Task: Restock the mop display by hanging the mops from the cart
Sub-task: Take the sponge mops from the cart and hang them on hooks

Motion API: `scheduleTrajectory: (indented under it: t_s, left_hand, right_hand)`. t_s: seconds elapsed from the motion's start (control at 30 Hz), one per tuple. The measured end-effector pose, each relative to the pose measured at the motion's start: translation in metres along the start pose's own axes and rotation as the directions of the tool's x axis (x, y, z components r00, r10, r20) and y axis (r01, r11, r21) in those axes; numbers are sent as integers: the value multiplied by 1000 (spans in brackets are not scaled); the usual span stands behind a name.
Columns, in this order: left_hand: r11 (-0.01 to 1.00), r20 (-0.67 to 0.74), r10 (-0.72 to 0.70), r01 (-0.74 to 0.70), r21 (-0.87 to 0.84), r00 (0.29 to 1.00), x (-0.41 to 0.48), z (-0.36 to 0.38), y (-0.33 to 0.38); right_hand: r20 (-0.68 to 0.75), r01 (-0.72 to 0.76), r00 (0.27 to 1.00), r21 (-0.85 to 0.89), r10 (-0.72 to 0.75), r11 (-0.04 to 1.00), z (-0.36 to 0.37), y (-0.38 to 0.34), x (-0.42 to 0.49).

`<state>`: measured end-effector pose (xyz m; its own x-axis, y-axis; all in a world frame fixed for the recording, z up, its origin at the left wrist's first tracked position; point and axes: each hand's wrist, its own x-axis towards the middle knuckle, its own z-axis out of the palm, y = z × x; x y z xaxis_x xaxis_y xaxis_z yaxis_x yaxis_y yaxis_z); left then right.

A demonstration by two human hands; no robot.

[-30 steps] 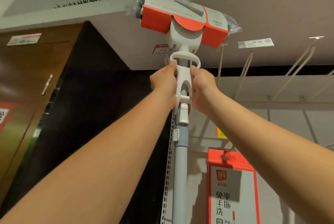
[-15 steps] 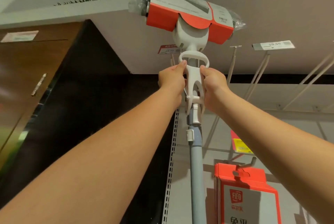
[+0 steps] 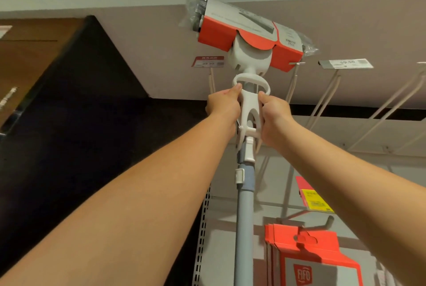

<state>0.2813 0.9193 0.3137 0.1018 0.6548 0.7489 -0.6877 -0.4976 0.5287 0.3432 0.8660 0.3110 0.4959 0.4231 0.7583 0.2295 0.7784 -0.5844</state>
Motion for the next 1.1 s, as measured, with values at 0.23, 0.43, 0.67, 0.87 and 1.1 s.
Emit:
scheduleTrajectory:
  t_s: [0.23, 0.43, 0.67, 0.87, 1.1]
  left_hand:
    - [1000, 43, -18, 19, -14, 999, 17, 7, -12]
    - [999, 58, -37, 39, -35, 998, 32, 14, -21]
    - [994, 54, -73, 77, -77, 996, 52, 13, -41]
    - [985, 68, -135, 141, -99, 989, 61, 4, -66]
    - [979, 87, -181, 188, -79, 980, 74, -12, -95]
  right_hand:
    - [-66, -48, 997, -11, 47, 999, -4, 6, 13]
    - [-113, -76, 991, -37, 71, 996, -5, 9, 29]
    - [-174, -80, 983, -157, 52, 984, -2, 20, 46]
    - [-202, -82, 979, -228, 36, 970, 0, 45, 53]
    - [-236, -116, 970, -233, 60, 966, 6, 77, 58]
